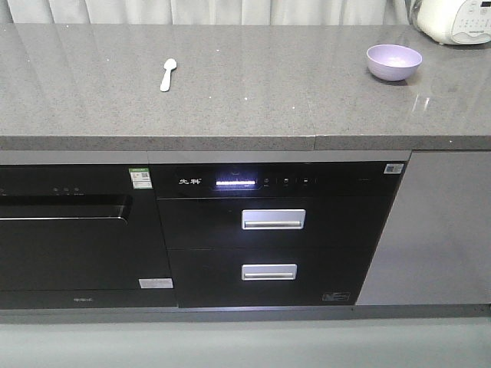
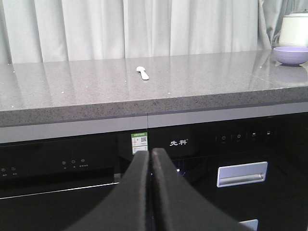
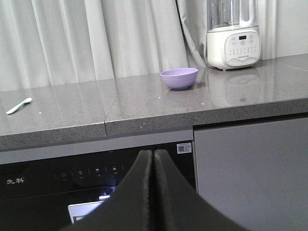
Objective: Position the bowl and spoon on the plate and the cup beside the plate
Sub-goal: 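Approach the countertop edge, bringing both closed grippers near it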
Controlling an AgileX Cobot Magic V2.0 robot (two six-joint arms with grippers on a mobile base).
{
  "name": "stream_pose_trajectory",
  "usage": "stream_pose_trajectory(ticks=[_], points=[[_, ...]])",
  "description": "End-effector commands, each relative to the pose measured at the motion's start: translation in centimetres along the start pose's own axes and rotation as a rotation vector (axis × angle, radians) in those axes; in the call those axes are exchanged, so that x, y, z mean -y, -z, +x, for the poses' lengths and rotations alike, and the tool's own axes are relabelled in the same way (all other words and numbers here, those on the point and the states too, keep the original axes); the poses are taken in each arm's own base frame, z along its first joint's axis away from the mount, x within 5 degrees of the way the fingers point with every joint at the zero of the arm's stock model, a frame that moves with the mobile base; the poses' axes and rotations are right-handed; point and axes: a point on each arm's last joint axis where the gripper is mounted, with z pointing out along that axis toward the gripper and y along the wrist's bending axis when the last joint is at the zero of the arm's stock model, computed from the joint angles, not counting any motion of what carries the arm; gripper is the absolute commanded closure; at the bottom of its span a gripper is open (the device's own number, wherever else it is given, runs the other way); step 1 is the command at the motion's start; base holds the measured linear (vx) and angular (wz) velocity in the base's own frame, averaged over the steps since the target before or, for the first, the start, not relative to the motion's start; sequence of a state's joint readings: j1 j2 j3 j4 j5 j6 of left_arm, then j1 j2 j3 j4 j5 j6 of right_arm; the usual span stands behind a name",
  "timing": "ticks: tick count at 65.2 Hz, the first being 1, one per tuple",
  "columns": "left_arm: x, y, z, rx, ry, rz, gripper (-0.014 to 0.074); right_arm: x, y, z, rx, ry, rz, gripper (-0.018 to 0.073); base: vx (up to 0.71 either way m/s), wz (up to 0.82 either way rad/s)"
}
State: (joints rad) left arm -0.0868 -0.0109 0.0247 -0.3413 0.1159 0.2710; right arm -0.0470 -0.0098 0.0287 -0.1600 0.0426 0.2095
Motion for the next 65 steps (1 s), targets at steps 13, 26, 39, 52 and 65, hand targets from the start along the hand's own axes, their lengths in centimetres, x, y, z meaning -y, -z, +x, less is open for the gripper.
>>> stream_pose_trajectory(ticks=[13,26,39,52,65], points=[[-0.23,0.02,0.11,0.063,0.011,-0.02,0.0603,-0.1,0.05,-0.25,0.07,0.012,-0.011,0.0564,0.05,-0.01],[-0.23,0.02,0.11,0.063,0.011,-0.02,0.0603,-0.1,0.05,-0.25,0.07,0.012,-0.011,0.0564,0.05,0.0],[-0.23,0.02,0.11,0.063,0.011,-0.02,0.0603,-0.1,0.05,-0.25,0.07,0.012,-0.011,0.0564,0.04,-0.01],[-0.23,0.02,0.11,0.063,0.011,-0.02,0.0603,-0.1,0.05,-0.25,0.07,0.012,-0.011,0.0564,0.04,-0.01],[-0.23,0.02,0.11,0.063,0.011,-0.02,0.0603,-0.1,0.05,-0.25,0.07,0.012,-0.011,0.0564,0.03,-0.01]])
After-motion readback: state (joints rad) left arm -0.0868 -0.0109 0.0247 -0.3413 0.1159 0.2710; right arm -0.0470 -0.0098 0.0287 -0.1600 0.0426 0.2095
